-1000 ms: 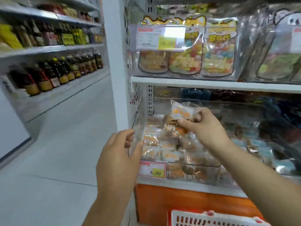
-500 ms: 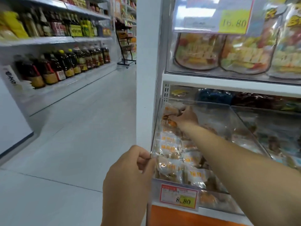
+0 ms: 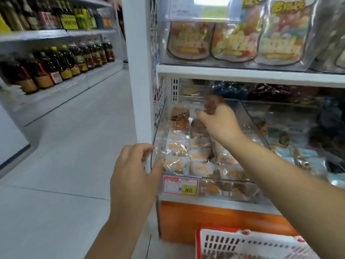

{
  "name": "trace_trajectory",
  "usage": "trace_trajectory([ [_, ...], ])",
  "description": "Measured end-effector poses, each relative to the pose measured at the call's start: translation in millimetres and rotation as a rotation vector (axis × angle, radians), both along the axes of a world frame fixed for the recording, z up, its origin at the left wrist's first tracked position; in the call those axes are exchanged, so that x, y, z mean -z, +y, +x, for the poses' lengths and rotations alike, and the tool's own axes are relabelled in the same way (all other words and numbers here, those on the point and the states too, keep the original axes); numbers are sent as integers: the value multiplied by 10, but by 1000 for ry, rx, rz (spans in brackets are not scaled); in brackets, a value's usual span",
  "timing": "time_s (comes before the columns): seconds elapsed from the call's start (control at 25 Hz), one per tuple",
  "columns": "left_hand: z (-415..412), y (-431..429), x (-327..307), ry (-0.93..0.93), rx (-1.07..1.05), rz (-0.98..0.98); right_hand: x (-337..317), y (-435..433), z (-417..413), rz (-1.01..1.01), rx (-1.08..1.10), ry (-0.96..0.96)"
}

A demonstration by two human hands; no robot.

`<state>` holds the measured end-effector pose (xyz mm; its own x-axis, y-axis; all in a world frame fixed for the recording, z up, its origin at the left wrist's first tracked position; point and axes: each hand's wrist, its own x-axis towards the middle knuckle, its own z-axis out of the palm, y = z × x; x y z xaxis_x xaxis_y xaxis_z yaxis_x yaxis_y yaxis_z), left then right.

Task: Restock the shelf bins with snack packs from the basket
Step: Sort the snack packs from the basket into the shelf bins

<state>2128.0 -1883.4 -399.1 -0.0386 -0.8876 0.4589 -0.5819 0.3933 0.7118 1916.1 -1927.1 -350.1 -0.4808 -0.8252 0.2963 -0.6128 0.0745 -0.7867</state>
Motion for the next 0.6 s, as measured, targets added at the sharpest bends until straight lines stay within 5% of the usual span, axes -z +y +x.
trace_trajectory([
  [0.12, -191, 362, 47, -26, 11, -170, 67, 1115, 48, -338, -44, -12],
  [0.24, -578, 863, 321, -111, 335, -65, 638, 2055, -113, -409, 54, -39],
  [0.32, -826, 1190, 659, -252, 570, 100, 1210, 2502, -352, -215, 190, -73],
  [0.48, -1141, 1654, 1459, -524, 802, 401, 2536, 3183, -935, 556, 318, -88],
  [0.6, -1181, 1835, 1927, -654, 814, 585, 3002, 3417, -982, 764, 186, -151],
])
